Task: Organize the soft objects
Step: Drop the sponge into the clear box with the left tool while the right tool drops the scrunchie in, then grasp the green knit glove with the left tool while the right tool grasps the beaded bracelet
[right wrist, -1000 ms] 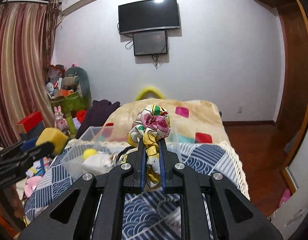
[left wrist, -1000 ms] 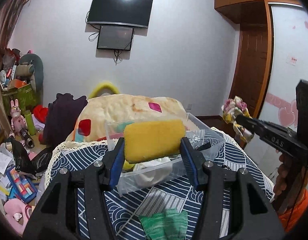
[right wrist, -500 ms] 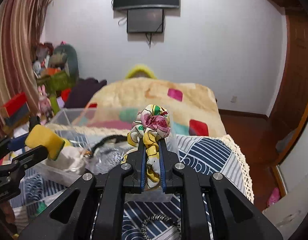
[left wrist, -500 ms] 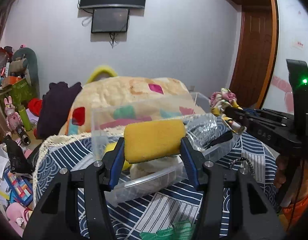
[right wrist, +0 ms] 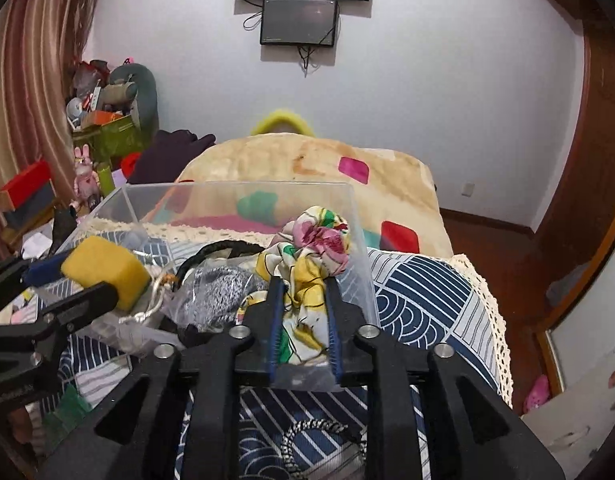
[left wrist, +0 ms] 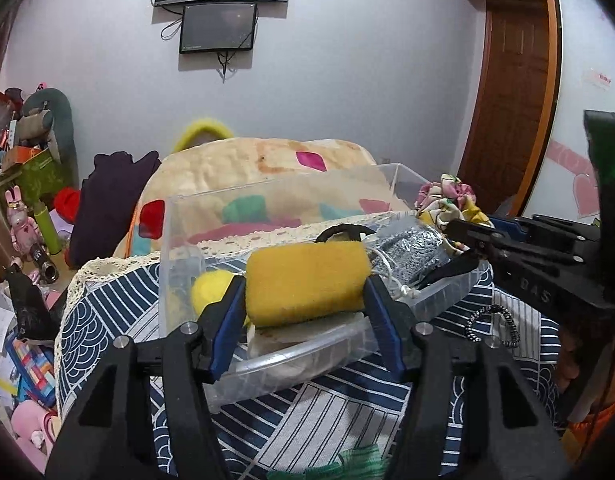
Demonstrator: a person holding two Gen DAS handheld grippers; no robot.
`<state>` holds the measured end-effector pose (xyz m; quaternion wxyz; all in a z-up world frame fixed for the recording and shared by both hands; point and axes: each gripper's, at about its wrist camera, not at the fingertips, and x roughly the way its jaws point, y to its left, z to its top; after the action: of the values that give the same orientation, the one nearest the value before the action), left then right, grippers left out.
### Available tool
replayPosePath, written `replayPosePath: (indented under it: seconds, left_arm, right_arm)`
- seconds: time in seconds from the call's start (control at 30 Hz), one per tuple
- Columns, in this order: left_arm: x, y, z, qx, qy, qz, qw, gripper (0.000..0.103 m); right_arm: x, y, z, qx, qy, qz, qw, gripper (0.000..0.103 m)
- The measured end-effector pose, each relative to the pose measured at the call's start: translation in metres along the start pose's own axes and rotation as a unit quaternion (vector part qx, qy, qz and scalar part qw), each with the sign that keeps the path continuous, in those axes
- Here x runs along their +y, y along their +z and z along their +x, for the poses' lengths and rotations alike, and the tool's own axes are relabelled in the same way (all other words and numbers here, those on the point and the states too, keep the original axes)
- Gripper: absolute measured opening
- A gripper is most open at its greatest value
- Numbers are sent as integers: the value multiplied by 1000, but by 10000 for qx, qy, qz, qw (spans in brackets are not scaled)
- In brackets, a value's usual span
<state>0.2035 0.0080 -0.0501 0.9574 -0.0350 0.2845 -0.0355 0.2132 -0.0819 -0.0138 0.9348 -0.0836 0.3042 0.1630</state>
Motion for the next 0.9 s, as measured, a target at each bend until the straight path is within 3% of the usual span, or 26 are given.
replayPosePath:
  seconds: [0.1,0.23,0.37,0.5,0.63,0.73,0.9]
  left_arm:
    - [0,-1,-2,-35,94,4,9999,70]
    - [-3,-4,-8,-28,57,90,9999,73]
    - [-7,-7,-15,-28,73,188,9998,74]
    - [-7,-7,-28,-89,27,75,9999,81]
    - [-8,-5,-45,-224,-12,1,9997,89]
    - [-9,-5,-57,-308,8,63,9995,97]
    - [-9,-22,-69,-126,11,120,9998,99]
  right_arm:
    - [1,-2,-5,-10,29,-58,10000,30]
    - [-1,-9,-17,-186,54,-60,9998,55]
    - [-4,-14,-28,-221,306,1,9993,57]
    - [-6,-18,-38,-283,441,6,9986,58]
    - [-12,-21,-50,-429,483,100,9979,75]
    - [-17,-25,-61,-521,475,113,9974,76]
    - [-28,-35,-67,-471,325,112,9983,81]
